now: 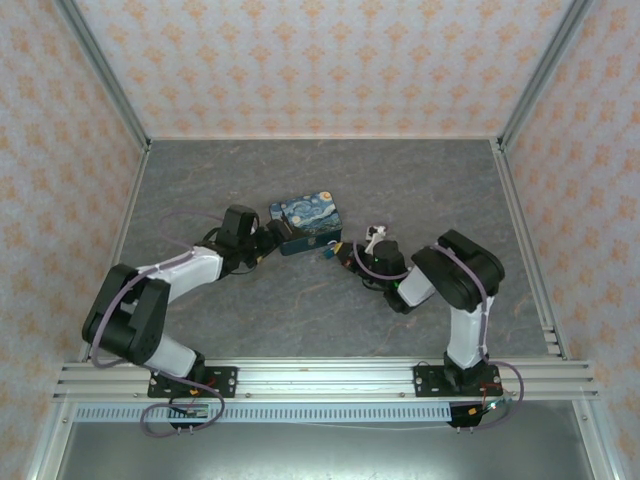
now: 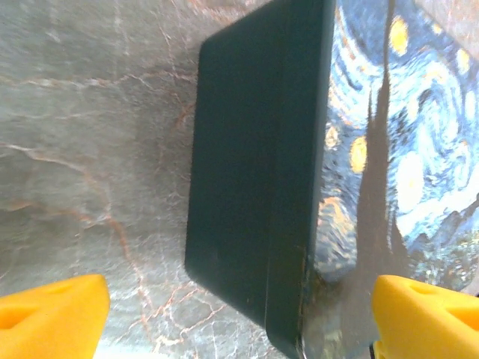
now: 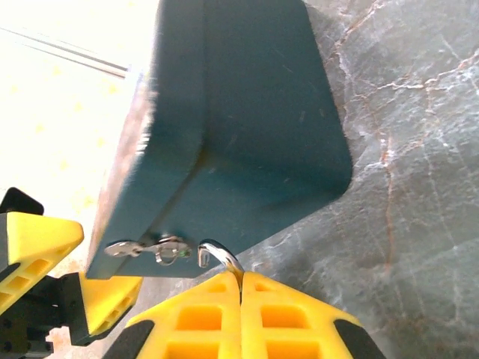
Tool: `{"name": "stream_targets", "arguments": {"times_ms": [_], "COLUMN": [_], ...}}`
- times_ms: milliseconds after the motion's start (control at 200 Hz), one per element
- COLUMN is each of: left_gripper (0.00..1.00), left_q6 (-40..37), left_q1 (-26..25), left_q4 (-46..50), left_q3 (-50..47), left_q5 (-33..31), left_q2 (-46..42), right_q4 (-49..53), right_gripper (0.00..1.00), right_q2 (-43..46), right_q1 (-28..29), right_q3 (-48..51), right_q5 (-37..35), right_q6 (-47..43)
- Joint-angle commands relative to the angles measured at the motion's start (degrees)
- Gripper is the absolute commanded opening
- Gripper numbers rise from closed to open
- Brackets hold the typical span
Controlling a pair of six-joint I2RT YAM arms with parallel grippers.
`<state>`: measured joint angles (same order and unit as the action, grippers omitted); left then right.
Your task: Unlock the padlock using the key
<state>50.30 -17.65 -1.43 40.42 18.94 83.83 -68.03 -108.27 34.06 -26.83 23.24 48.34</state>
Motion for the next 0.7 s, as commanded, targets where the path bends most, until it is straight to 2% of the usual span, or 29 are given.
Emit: {"name": "stream_targets", "arguments": {"times_ms": [0,285,450,696], "left_gripper": [0.95,0.98,1.0,1.0], "left_q6": [-3.51,-5.48,-5.66,-6.09], "left_q1": [-0.59,-0.54,-0.46,-0.46], "left_q4": [6.69,11.96,13.45,15.53], "left_q3": [0.58,1.82,1.71,1.44], "left_q5": [-5.12,-8.22,-8.67,-9.49], "left_q2": [-5.32,-12.65,-15.42,-18.67], "right_q4": [7.82,28.71,47.08,67.93], "right_gripper": [0.0,0.0,0.0,0.0], "right_q2": [7.02,23.63,33.81,42.29], "right_q1": [-0.25,-0.23,-0.28,-0.27], "right_q3": [1.11,2.91,1.81,-0.38], "right_q5": [-1.51,-3.02,-3.25,-0.68], "right_q6": [-5.95,-14.22,-20.14,-24.17]}}
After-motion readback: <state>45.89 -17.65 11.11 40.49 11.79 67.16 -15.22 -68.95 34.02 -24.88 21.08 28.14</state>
